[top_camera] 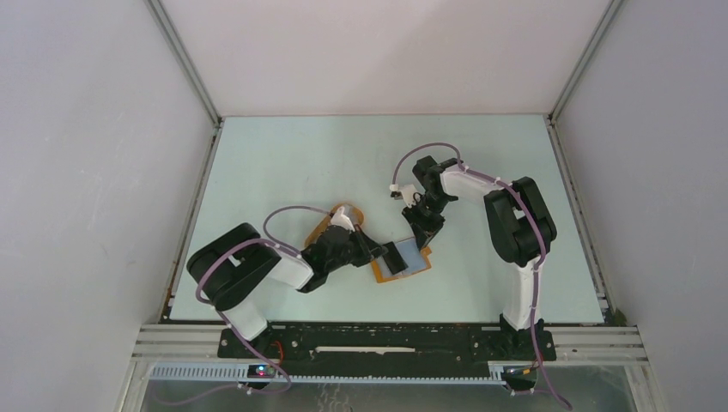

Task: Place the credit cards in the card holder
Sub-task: Insert the credit card into the card holder.

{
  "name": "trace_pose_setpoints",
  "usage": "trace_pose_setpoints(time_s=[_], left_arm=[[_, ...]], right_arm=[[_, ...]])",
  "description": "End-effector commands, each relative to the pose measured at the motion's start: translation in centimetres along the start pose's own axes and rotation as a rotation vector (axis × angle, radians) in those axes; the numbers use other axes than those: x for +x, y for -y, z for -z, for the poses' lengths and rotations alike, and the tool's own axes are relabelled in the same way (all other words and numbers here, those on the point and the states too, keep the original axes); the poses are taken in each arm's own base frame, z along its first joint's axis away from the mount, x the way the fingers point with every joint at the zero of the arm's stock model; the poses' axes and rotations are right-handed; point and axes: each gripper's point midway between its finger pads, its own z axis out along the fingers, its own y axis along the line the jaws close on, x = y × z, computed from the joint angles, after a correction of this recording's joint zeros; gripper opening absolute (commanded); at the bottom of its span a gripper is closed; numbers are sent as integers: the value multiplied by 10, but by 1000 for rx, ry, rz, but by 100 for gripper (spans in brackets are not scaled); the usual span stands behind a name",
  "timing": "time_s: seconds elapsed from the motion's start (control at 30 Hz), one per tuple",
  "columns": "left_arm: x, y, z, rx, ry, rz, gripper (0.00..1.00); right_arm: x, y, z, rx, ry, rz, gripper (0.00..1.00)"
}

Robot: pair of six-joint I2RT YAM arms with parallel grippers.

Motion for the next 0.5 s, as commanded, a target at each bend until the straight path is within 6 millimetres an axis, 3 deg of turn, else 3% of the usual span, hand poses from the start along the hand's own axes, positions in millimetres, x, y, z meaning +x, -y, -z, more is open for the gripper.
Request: trace_pose_setpoints(time_s=[0.0, 0.47], left_arm=[[18, -12, -1, -46, -64, 25, 0], [32, -18, -11, -104, -133, 76, 2]], right_arm=[[1, -9, -8, -31, -17, -4, 27], [-1, -15, -11, -35, -20, 10, 26]])
